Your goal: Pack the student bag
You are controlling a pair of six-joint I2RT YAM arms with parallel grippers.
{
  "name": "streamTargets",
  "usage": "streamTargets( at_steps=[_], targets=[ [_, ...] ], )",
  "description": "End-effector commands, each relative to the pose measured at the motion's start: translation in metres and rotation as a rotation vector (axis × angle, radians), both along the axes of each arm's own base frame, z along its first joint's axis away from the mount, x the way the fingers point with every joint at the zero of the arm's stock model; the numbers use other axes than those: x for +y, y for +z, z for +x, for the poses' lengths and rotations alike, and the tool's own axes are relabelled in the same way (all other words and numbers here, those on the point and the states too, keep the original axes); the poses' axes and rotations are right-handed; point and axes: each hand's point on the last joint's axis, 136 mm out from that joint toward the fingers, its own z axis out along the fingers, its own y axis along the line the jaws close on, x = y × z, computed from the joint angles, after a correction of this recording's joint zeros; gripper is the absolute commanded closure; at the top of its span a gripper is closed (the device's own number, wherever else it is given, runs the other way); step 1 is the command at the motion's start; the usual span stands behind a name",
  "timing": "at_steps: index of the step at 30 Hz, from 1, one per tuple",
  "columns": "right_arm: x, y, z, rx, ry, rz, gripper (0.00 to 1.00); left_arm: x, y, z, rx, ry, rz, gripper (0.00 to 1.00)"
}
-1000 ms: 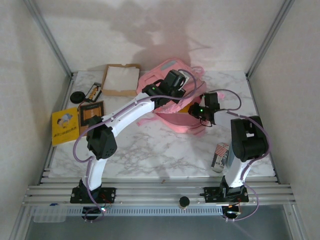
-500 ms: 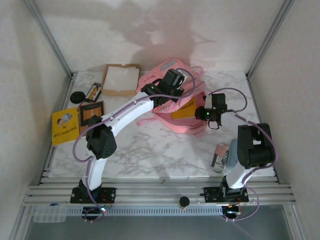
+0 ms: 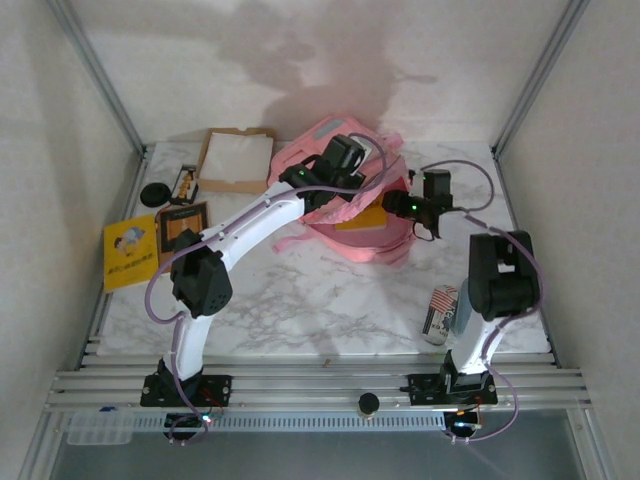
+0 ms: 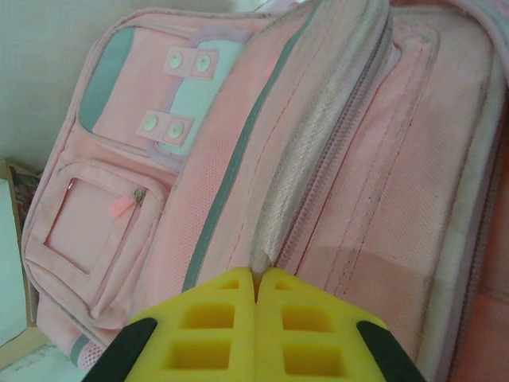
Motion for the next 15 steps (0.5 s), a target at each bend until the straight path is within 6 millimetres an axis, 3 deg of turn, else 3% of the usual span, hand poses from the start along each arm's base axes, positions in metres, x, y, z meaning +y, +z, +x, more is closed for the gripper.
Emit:
streamTargets(
  at_steps=[1,7,10,15],
  targets=[
    [0.006,0.025,-0.017,0.019,-0.100,0.218,0.49,0.010,0.042,0.006,-0.093,0.059,-0.081,1.00],
    [0.042,-0.002,-0.051,0.224,-0.173,0.340,0.43,0.009,0.043,0.007,-0.092,0.064,-0.087,1.00],
    [0.036,-0.022,-0.055,0.288,-0.258,0.251,0.36,0.009,0.043,0.007,-0.088,0.062,-0.086,1.00],
    [0.034,-0.034,-0.049,0.341,-0.306,0.259,0.32,0.009,0.041,0.006,-0.084,0.058,-0.084,1.00]
  ],
)
